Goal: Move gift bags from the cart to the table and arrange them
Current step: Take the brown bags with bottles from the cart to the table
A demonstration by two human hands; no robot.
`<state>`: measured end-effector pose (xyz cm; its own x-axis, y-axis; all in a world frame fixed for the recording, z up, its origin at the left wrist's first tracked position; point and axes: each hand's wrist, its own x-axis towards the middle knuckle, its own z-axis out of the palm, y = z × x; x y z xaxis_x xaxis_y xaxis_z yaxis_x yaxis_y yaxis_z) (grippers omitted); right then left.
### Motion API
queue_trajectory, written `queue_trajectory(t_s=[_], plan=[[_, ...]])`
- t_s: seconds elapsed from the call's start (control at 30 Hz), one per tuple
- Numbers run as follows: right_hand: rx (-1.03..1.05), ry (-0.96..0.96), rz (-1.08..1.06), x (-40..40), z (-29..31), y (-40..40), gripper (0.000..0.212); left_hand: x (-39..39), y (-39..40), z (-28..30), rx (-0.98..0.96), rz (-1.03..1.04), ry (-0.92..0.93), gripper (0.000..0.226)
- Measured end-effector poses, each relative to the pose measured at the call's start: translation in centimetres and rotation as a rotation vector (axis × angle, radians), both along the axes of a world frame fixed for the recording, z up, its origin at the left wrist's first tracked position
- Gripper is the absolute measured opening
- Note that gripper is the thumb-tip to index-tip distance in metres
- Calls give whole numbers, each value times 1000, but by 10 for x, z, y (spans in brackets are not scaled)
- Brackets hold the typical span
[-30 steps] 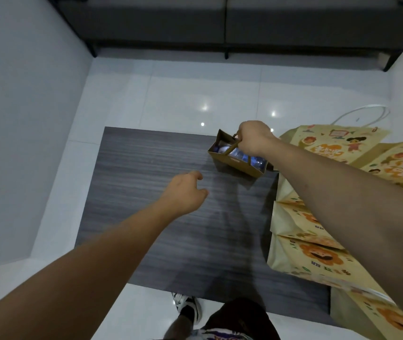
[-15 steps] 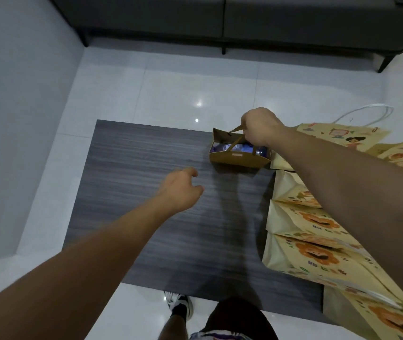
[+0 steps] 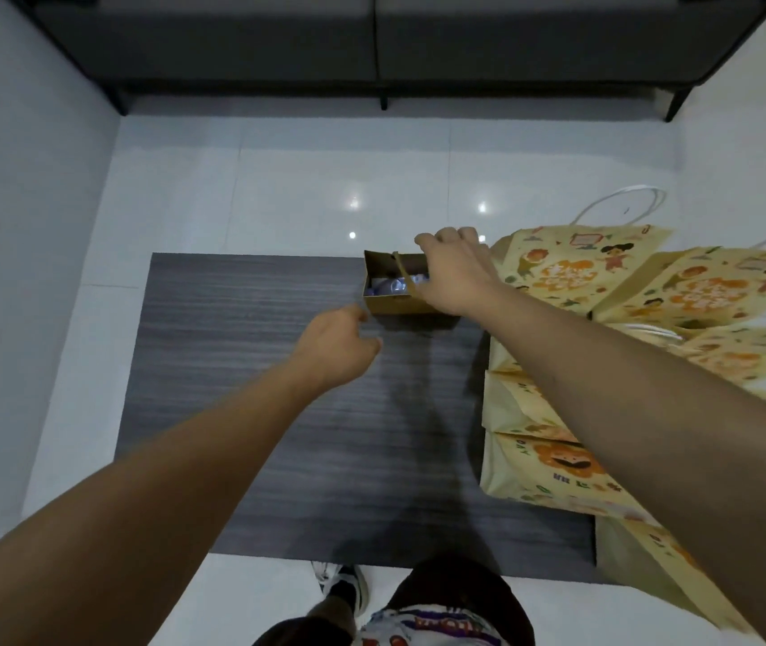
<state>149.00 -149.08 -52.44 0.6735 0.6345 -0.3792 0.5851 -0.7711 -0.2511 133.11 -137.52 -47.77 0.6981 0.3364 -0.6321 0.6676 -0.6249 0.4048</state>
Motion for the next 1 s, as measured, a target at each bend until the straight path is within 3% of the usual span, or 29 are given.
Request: queue_trajectory(t_s=[0.23, 0.37, 0.57, 1.0], plan=[[-48, 13, -166, -64, 58, -45, 76, 8, -19, 53, 15, -168, -146, 37], [16, -101, -300, -100, 120, -64, 63, 3, -35, 98, 59, -303, -271, 30], [86, -293, -525, -182, 189, -123, 70, -22, -81, 162, 95, -578, -495, 51], [111, -408, -1250, -424, 242, -348, 74, -176, -329, 207, 65, -1379, -677, 53]])
